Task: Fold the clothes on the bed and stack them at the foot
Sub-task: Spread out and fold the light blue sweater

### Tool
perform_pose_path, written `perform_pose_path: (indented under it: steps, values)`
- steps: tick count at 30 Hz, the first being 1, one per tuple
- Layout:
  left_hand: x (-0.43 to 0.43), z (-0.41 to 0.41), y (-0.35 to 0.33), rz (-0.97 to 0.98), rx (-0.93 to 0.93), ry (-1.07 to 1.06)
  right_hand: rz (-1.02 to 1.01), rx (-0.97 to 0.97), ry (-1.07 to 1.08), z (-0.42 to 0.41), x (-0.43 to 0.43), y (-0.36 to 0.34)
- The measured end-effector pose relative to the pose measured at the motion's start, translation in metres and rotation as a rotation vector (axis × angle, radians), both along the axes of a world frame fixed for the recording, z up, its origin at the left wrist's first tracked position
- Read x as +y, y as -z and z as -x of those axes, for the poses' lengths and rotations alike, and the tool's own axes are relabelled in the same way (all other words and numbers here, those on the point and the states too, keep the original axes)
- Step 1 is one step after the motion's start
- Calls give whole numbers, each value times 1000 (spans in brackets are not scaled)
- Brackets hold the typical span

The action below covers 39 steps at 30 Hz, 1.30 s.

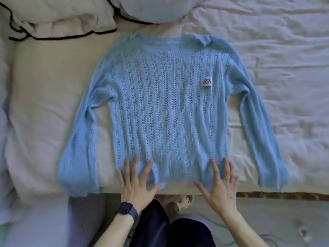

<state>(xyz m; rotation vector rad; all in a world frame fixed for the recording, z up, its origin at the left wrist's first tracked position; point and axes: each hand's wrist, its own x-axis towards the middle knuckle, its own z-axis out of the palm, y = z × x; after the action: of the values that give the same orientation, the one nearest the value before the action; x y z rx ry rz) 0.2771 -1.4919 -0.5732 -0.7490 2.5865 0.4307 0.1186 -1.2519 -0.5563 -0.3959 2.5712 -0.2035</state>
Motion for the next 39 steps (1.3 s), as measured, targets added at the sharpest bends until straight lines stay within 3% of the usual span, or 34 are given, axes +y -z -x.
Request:
perform_pose_path:
  steps: [3,9,15,20,24,27,32,36,39]
  values:
    - [10,-34,-5,39,-83,-39,-21,-3,76,-7,36,-1]
    - [4,-37,-8,197,145,-231,212,97,152,16,49,9]
    - [-14,-43,-17,1,135,-503,117,-34,-6,23,54,10]
    - [-22,-55,-28,-94,228,-556,262,19,138,21,58,3]
    - [-25,-66,-49,-62,337,-701,432,49,498,17,78,-14]
    - [-30,-77,-58,-30,378,-773,441,77,545,17,92,-18]
    - [-41,-82,-47,-108,247,-846,312,-19,554,14,101,-3]
    - [-35,-59,-36,-353,383,-1195,338,-152,626,8,90,6]
    - [-36,-52,-27,-494,459,-1522,450,-300,895,7,80,9]
